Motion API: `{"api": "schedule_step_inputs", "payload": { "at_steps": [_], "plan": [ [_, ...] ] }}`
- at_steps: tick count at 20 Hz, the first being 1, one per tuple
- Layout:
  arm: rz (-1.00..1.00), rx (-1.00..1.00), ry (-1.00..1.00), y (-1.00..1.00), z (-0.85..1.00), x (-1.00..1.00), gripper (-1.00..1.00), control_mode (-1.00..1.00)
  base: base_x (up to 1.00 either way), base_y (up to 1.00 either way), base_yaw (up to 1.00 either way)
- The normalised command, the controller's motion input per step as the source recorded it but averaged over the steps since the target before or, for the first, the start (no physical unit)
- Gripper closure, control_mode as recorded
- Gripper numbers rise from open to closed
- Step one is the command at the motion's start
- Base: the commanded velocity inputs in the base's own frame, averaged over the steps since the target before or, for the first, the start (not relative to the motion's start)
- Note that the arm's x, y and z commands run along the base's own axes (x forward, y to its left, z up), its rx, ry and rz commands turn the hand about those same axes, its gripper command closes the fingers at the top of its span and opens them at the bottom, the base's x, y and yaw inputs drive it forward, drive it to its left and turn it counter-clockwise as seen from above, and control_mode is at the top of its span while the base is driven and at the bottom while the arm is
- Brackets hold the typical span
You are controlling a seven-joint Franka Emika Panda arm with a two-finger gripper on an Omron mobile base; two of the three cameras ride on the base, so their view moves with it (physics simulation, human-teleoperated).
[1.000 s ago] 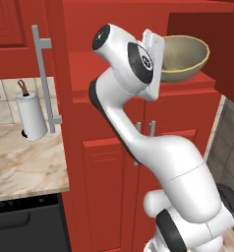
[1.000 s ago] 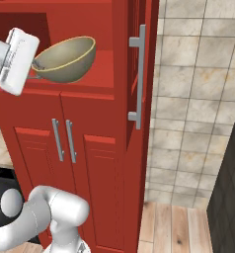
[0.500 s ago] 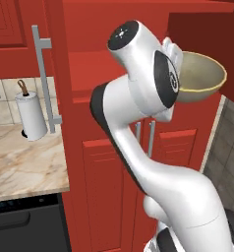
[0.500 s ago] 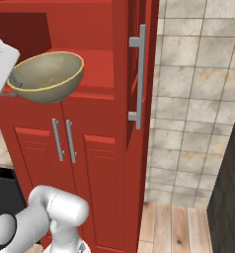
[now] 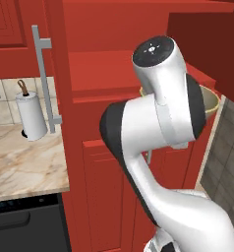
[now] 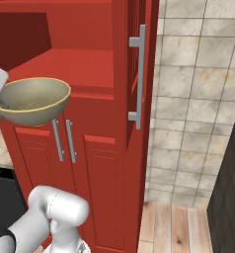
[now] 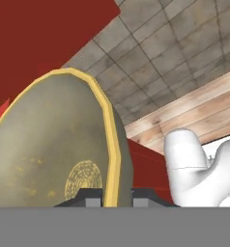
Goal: Retrieve the bowl from the cabinet, then place the raw meat into the bowl to avoid contamination.
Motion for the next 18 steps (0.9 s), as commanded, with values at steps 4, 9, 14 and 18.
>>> {"api": "schedule_step_inputs", "payload": {
  "at_steps": [4, 9, 14, 18],
  "plan": [
    [0.23, 0.01, 0.06, -0.03, -0.46, -0.26, 1.00, -1.00, 0.00, 0.00, 0.00],
    [0.06, 0.01, 0.03, -0.03, -0.06, 0.00, 1.00, -1.00, 0.00, 0.00, 0.00],
    [0.01, 0.00, 0.00, 0.00, 0.00, -0.02, 1.00, -1.00, 0.00, 0.00, 0.00],
    [0.00, 0.01, 0.01, 0.01, -0.05, -0.43, 1.00, -1.00, 0.00, 0.00, 0.00]
  ]
}}
